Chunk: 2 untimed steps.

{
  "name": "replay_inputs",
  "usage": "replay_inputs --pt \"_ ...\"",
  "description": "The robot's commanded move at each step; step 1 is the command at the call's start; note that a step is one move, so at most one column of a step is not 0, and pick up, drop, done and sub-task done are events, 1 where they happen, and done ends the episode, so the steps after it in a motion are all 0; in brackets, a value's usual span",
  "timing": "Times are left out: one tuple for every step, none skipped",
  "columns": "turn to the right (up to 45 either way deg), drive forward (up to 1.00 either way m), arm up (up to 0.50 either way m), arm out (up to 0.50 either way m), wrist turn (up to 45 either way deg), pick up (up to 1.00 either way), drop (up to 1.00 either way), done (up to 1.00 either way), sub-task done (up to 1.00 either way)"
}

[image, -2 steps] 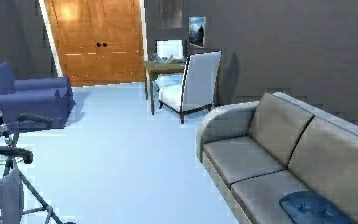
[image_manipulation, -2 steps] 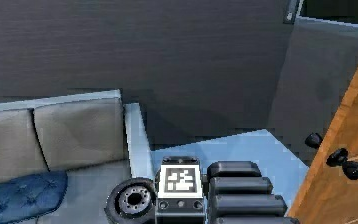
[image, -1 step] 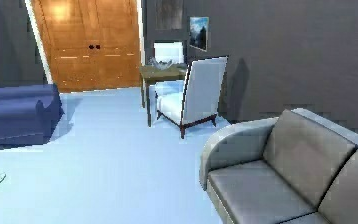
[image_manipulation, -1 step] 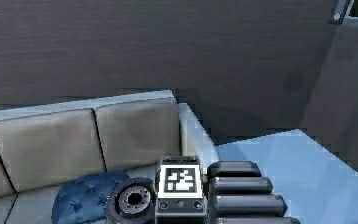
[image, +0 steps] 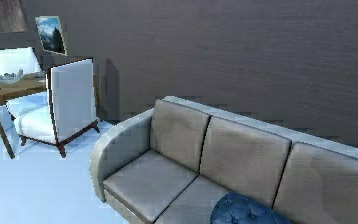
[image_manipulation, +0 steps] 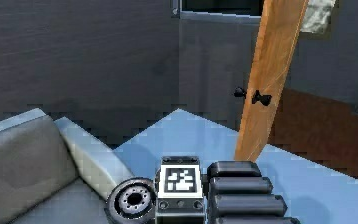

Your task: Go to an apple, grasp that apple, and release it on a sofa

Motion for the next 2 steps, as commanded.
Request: replay_inputs --pt "3.0 0.00 0.00 0.00 0.0 0.00 0.00 0.00 0.00" --pt "-36.0 0.00 0.00 0.00 0.0 0.00 0.00 0.00 0.00"
